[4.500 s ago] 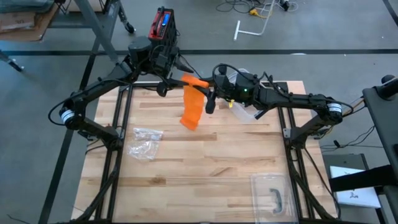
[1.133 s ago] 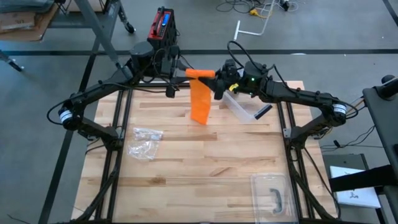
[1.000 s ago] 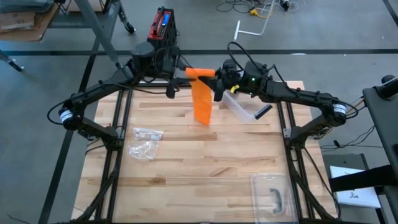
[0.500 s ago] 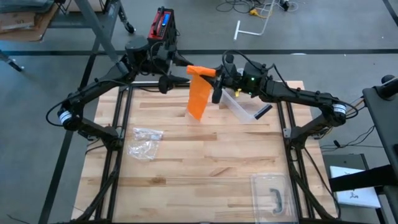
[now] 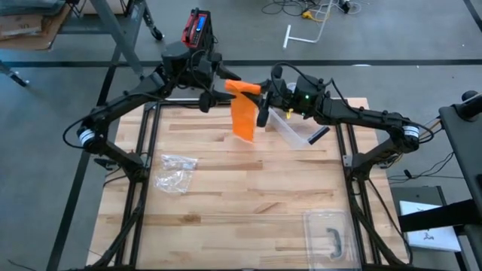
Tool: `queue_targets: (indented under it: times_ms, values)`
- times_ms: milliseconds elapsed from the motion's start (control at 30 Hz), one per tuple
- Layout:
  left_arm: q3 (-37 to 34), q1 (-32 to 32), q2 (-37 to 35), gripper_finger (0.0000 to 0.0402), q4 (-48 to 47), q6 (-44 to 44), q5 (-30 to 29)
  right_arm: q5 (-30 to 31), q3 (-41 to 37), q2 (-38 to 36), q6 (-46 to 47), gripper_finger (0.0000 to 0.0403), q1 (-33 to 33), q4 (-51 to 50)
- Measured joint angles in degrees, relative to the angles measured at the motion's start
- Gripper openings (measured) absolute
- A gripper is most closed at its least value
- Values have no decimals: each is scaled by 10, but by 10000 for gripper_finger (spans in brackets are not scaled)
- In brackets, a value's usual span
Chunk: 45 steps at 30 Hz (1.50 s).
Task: Roll bandage
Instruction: Roll the orange bandage on the table
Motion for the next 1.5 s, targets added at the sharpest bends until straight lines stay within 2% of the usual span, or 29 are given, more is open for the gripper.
queue_targets:
  times_ms: [100,267,400,567,733,833,933,1033,1133,1267,1500]
  values:
    - [0,0,5,271,4,12,5,2,0,0,4,77,0,-8]
    - [0,1,5,208,6,15,45,6,0,0,12,81,0,-18]
    - [0,1,5,161,9,11,41,4,0,0,28,82,0,-17]
    - [-2,5,5,90,13,21,21,3,0,0,111,84,3,-29]
    - [-2,14,2,37,24,63,23,10,0,0,253,129,16,-12]
    - [-2,14,1,38,25,93,42,5,0,0,348,168,20,-2]
    - [-2,15,1,61,25,133,75,-7,0,0,416,207,22,1]
    - [-2,8,-3,78,26,181,66,-16,0,0,459,242,23,3]
    - [-2,1,-4,76,24,231,62,-20,0,0,485,268,27,10]
    - [-2,-5,-4,61,8,288,63,-20,0,0,501,287,30,8]
    - [-2,-5,-16,66,5,268,66,-17,0,0,493,286,29,6]
